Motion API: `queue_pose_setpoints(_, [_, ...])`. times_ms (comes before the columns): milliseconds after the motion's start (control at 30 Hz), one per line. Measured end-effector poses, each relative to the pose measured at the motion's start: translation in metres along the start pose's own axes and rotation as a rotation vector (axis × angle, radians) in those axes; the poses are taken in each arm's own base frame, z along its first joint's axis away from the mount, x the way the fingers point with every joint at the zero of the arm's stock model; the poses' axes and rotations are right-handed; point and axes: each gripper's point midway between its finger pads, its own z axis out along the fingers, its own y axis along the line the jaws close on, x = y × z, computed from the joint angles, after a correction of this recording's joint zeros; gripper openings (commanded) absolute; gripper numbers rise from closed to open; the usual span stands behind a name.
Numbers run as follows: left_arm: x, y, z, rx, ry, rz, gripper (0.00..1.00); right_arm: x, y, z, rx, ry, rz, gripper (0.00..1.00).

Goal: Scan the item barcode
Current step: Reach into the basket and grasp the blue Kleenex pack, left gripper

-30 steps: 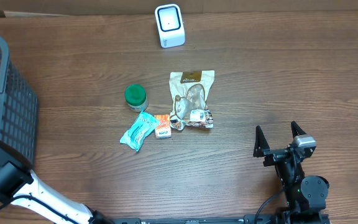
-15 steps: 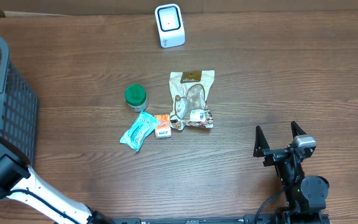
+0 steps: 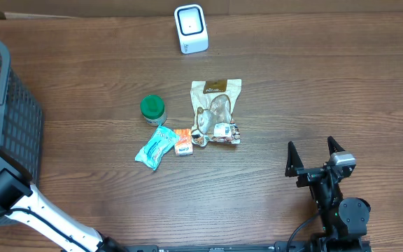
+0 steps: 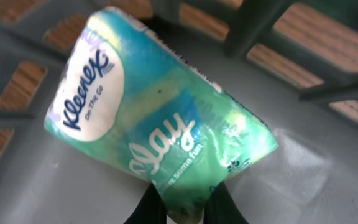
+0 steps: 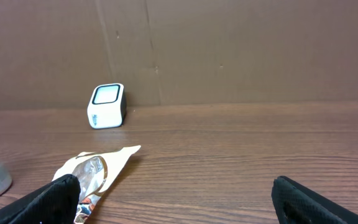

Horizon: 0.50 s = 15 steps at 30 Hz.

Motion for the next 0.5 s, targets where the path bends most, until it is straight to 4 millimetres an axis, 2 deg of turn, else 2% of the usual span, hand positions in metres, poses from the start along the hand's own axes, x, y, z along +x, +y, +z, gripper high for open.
queue_pose_setpoints(333, [0.032, 0.001, -0.018, -0.049, 0.140, -0.161, 0.04, 0.000, 0.000, 0.000, 0.000, 0.000, 0.000, 1.00])
queue_pose_setpoints(500, [0.030, 0.002, -0.049, -0.052, 0.132, -0.191, 0.05, 0.000, 0.000, 0.000, 0.000, 0.000, 0.000, 1.00])
